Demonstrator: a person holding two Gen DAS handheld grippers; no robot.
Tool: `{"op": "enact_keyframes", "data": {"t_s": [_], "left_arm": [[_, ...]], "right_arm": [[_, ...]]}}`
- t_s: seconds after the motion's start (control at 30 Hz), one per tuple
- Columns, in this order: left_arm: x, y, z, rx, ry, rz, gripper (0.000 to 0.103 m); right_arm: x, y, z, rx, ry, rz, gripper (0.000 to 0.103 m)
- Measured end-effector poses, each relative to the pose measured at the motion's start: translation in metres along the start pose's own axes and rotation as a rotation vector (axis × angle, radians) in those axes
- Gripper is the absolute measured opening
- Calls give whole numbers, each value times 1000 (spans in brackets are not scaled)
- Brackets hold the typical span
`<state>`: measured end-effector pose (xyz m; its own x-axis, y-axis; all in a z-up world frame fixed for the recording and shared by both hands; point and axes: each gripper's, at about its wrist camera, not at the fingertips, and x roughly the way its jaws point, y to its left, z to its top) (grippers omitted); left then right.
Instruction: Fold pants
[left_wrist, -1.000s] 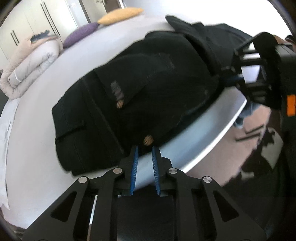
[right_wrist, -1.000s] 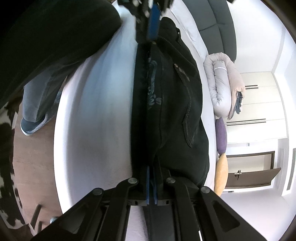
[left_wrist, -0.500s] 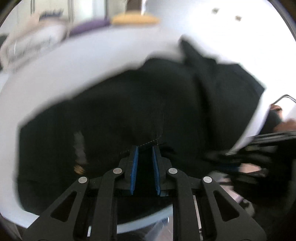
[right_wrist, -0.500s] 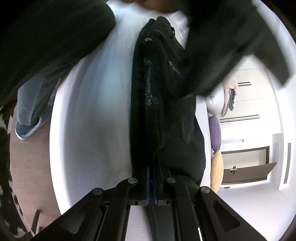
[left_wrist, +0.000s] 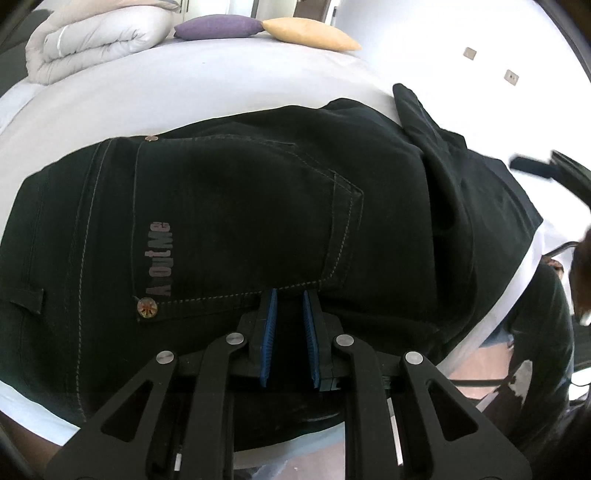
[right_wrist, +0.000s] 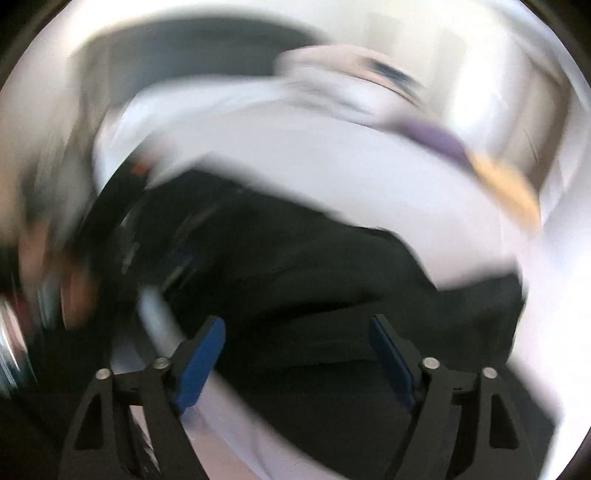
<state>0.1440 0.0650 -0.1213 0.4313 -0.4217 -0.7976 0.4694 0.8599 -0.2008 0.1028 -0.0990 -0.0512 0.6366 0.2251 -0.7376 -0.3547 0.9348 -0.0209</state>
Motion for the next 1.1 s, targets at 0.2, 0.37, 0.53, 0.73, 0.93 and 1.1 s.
{"op": "enact_keyframes", "data": {"t_s": [0.2,0.37,0.53,0.73,0.93,1.1], "left_arm": [[-1,2,-2,-32,-12,-4,14],[0,4,-1,-44,-9,-15,14],[0,7,-1,-53,-10,-24,14],[-1,6,-2,-51,-11,-19,14],[-1,5,-1,-51,-3,-15,14],[1,3,0,-47,0,-7,14]], "right_arm": [[31,-209,-6,897,-33,95,62],[75,-265,-17,1093,24,107,62],[99,-281,-11,1169,24,106,56],[126,-308,-9,1290,-49,216,56],[135,-323,-2,1279,-80,218,10],[83,-332,9,1209,-203,205,5]]}}
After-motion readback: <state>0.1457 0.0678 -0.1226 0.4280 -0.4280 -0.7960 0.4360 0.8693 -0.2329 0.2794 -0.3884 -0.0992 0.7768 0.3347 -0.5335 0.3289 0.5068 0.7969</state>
